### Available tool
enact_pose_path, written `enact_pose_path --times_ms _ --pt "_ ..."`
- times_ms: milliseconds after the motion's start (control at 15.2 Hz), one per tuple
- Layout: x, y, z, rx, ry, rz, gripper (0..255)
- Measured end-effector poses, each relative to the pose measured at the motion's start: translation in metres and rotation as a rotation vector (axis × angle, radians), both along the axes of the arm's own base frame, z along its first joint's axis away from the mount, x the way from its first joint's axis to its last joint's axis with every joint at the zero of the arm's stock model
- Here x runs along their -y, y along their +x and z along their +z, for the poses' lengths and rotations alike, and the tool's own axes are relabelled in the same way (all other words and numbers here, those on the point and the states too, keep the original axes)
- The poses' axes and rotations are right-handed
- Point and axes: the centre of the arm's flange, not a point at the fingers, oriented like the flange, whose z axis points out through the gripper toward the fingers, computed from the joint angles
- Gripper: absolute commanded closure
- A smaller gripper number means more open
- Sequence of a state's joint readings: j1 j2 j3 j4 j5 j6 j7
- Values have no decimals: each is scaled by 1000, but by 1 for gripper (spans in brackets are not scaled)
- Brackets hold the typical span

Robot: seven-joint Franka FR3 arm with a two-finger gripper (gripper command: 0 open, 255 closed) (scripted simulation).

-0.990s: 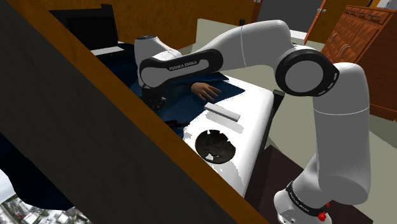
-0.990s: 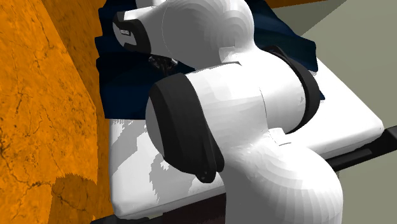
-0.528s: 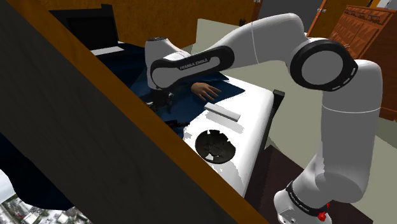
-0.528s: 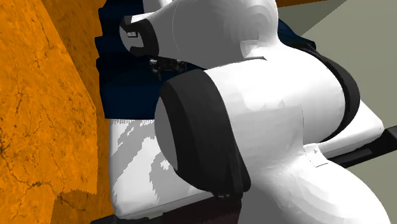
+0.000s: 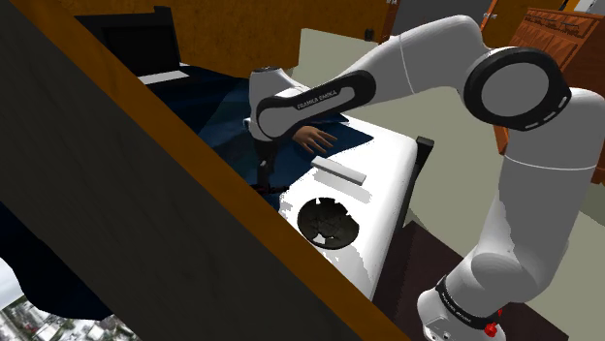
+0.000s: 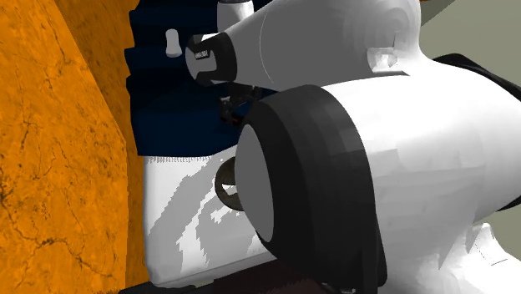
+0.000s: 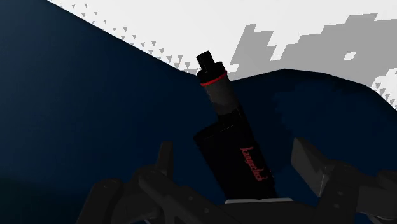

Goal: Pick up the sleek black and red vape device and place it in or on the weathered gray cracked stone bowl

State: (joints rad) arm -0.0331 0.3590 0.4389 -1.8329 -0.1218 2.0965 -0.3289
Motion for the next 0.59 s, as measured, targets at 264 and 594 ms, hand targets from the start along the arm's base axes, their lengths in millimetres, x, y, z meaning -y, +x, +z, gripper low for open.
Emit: enact_pose_path --times_ms 264,594 --pt "0 -2 -23 -1 1 11 0" --pt "0 -3 -28 0 1 12 0"
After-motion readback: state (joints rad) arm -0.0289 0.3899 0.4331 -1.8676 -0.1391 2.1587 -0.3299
